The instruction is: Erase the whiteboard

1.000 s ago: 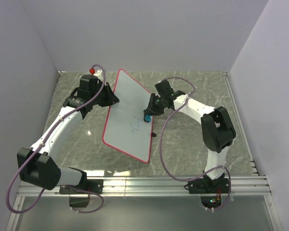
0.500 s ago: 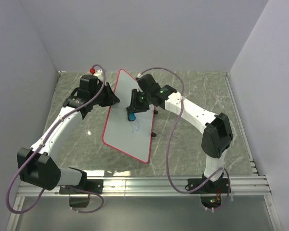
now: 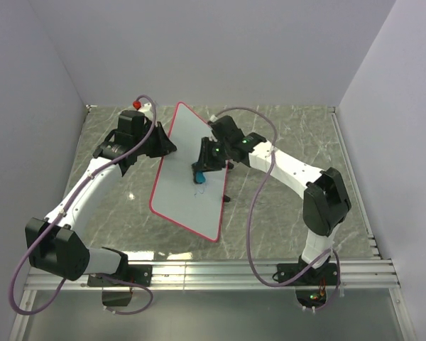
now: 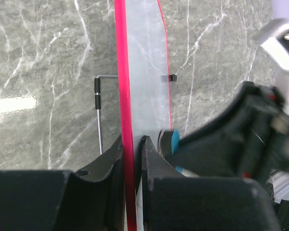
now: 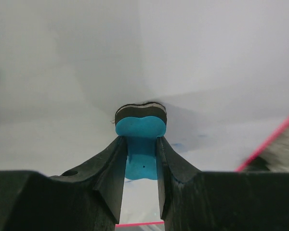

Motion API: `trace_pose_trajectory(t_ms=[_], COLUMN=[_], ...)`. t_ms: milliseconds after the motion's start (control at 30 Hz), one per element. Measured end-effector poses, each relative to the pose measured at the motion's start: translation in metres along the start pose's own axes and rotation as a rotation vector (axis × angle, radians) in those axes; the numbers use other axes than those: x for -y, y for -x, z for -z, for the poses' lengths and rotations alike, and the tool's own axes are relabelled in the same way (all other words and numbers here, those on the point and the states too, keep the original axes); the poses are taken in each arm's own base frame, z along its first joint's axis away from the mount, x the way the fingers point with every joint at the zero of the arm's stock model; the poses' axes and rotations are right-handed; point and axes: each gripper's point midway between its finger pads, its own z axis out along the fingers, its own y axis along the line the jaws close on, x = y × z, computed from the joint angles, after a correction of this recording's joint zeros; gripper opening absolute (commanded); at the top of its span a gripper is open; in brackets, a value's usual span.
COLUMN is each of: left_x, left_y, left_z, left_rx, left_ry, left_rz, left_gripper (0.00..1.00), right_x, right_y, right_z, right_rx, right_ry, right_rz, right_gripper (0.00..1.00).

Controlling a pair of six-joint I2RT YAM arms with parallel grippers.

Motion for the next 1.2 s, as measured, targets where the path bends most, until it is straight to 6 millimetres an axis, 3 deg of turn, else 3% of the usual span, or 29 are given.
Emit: trace_pose_trajectory(t_ms=[133, 233, 433, 533, 600, 667, 833, 933, 1067, 1200], left_x=[0.000, 0.001, 0.002, 0.003, 0.004, 0.004, 0.006, 0.008, 0.008, 0.004], left_y=[0.000, 0.000, 0.001, 0.001, 0.001, 0.001, 0.001, 0.001, 0.000, 0.000], left_z=[0.000, 0.000, 0.001, 0.001, 0.001, 0.000, 0.000, 0.000, -0.001, -0.002], left_rx=[0.001, 0.001, 0.002, 0.004, 0.004, 0.004, 0.005, 0.004, 0.001, -0.001], left_ry=[-0.001, -0.005, -0.010, -0.014, -0.016, -0.016, -0.025, -0.035, -0.035, -0.022], left_rz=[0.000, -0.001, -0.002, -0.003, -0.005, -0.005, -0.007, -0.011, -0.020, -0.025], left_gripper=[0.00, 0.00, 0.00, 0.00, 0.00, 0.00, 0.00, 0.00, 0.00, 0.00], right_x=[0.064, 0.098, 0.104, 0.095, 0.076, 0.049, -0.045, -0.074, -0.066, -0.035], right_y=[-0.013, -0.026, -0.031, -0.030, -0.027, -0.021, -0.008, -0.015, -0.024, -0.034], right_z=[-0.010, -0.015, -0.014, -0.011, -0.007, -0.002, 0.018, 0.026, 0.019, 0.009], right_rx=[-0.030, -0.058, -0.063, -0.072, -0.075, -0.067, -0.023, -0.030, -0.053, -0.078], right_ry=[-0.111, -0.185, -0.214, -0.218, -0.197, -0.154, 0.048, 0.129, 0.131, 0.086], right_rz=[-0.085, -0.122, -0.114, -0.102, -0.078, -0.045, 0.076, 0.123, 0.137, 0.115], right_gripper=[0.00, 0.00, 0.00, 0.00, 0.00, 0.00, 0.00, 0.00, 0.00, 0.00])
